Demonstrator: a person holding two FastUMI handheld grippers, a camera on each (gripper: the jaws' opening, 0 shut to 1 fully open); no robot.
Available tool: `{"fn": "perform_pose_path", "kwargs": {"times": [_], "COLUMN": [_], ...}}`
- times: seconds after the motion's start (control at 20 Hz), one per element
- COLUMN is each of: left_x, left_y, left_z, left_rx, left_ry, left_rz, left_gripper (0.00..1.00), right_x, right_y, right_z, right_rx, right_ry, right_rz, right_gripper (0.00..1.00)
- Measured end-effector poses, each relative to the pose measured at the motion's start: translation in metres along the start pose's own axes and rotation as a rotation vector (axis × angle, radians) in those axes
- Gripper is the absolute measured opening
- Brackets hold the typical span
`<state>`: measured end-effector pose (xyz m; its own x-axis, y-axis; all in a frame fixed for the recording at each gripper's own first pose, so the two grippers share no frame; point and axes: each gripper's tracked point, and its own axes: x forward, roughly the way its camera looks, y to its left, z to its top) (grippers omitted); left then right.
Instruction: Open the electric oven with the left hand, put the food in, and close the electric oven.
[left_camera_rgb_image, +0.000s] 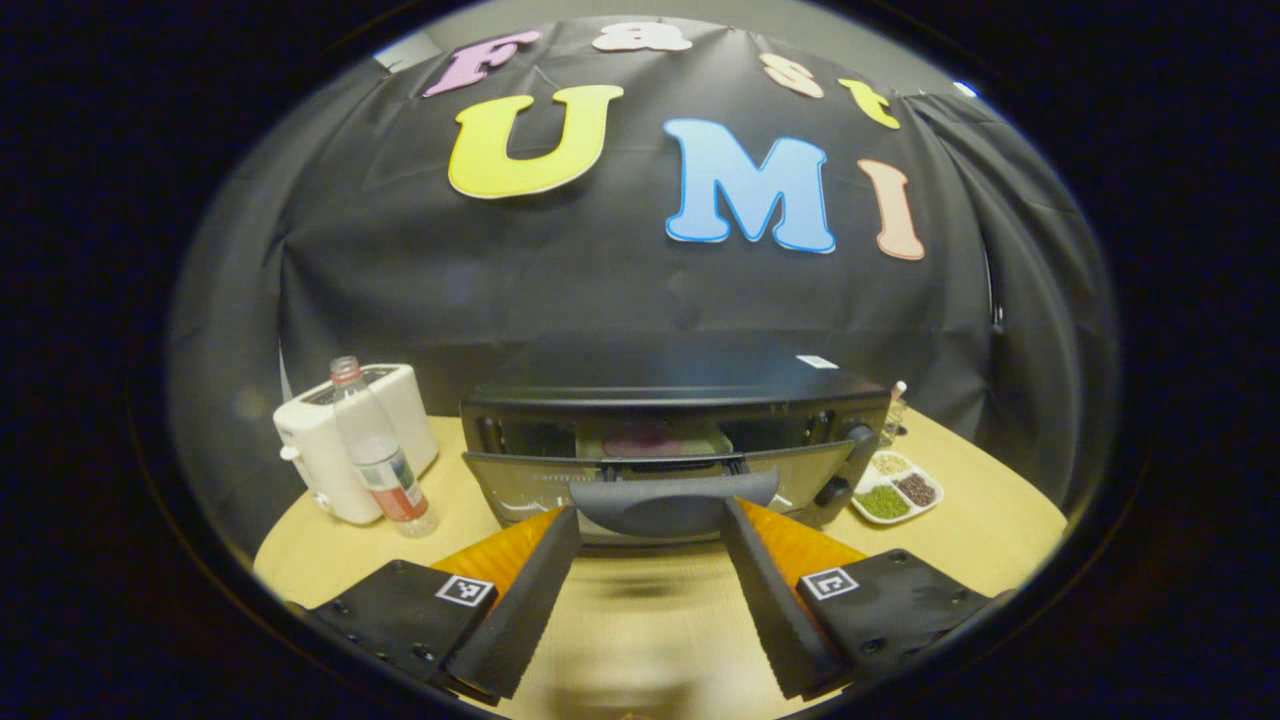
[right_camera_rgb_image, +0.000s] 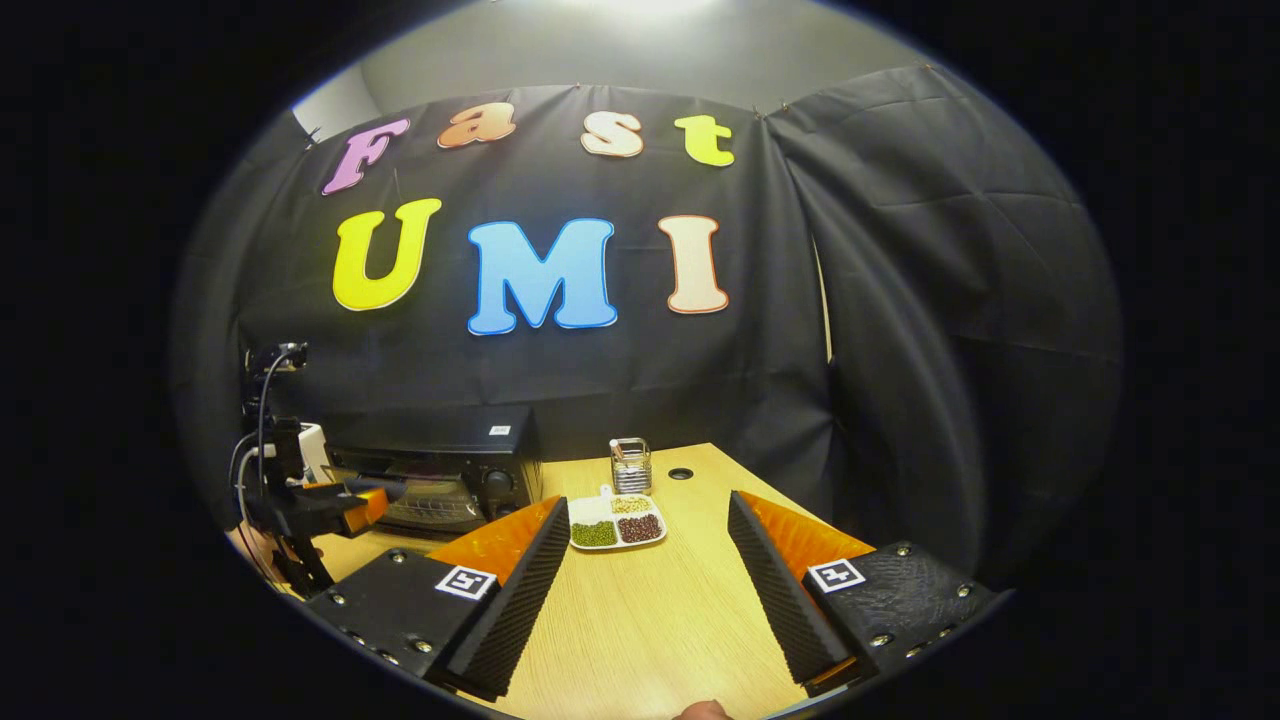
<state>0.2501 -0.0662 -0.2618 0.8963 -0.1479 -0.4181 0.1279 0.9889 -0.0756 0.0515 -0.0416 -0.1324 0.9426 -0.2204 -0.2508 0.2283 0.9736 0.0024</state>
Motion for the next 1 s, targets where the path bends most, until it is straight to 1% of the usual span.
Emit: {"fn": "perform_pose_path", "kwargs": {"times": [0.1, 0.2, 0.3, 0.35, 0.4, 0.45, 0.5, 0.55, 0.65, 0.8, 0.9, 1.0], "left_x": [-0.004, -0.023, -0.052, -0.069, -0.089, -0.111, -0.129, -0.15, -0.188, -0.242, -0.273, -0.297], "left_y": [0.002, 0.003, -0.001, 0.0, -0.001, -0.001, -0.003, -0.003, -0.008, -0.007, -0.008, -0.006], "left_z": [0.022, 0.041, 0.067, 0.082, 0.096, 0.106, 0.113, 0.12, 0.128, 0.136, 0.139, 0.141], "left_rx": [-0.018, -0.023, -0.024, -0.025, -0.029, -0.033, -0.038, -0.044, -0.053, -0.063, -0.055, -0.024], "left_ry": [-0.047, -0.077, -0.133, -0.165, -0.195, -0.225, -0.253, -0.269, -0.293, -0.32, -0.337, -0.353], "left_rz": [0.004, 0.007, 0.006, 0.016, 0.024, 0.039, 0.054, 0.071, 0.097, 0.15, 0.171, 0.193], "left_gripper": [0.96, 0.96, 0.96, 1.0, 0.96, 1.0, 0.96, 1.0, 1.0, 1.0, 1.0, 1.0], "right_x": [0.001, 0.005, 0.005, 0.005, 0.004, 0.003, 0.002, 0.0, -0.007, -0.02, -0.028, -0.039], "right_y": [0.001, 0.003, 0.002, 0.0, -0.001, -0.005, -0.01, -0.015, -0.026, -0.035, -0.044, -0.05], "right_z": [0.006, 0.02, 0.037, 0.043, 0.047, 0.05, 0.055, 0.063, 0.084, 0.105, 0.116, 0.125], "right_rx": [-0.004, 0.0, 0.005, 0.002, -0.004, -0.012, -0.022, -0.031, -0.029, -0.014, -0.003, 0.022], "right_ry": [-0.015, -0.045, -0.098, -0.116, -0.125, -0.133, -0.145, -0.162, -0.207, -0.242, -0.249, -0.263], "right_rz": [0.017, 0.041, 0.073, 0.092, 0.114, 0.132, 0.142, 0.152, 0.173, 0.219, 0.223, 0.227], "right_gripper": [0.98, 0.98, 0.98, 0.98, 0.98, 0.98, 0.97, 0.97, 0.97, 0.98, 0.97, 0.97]}}
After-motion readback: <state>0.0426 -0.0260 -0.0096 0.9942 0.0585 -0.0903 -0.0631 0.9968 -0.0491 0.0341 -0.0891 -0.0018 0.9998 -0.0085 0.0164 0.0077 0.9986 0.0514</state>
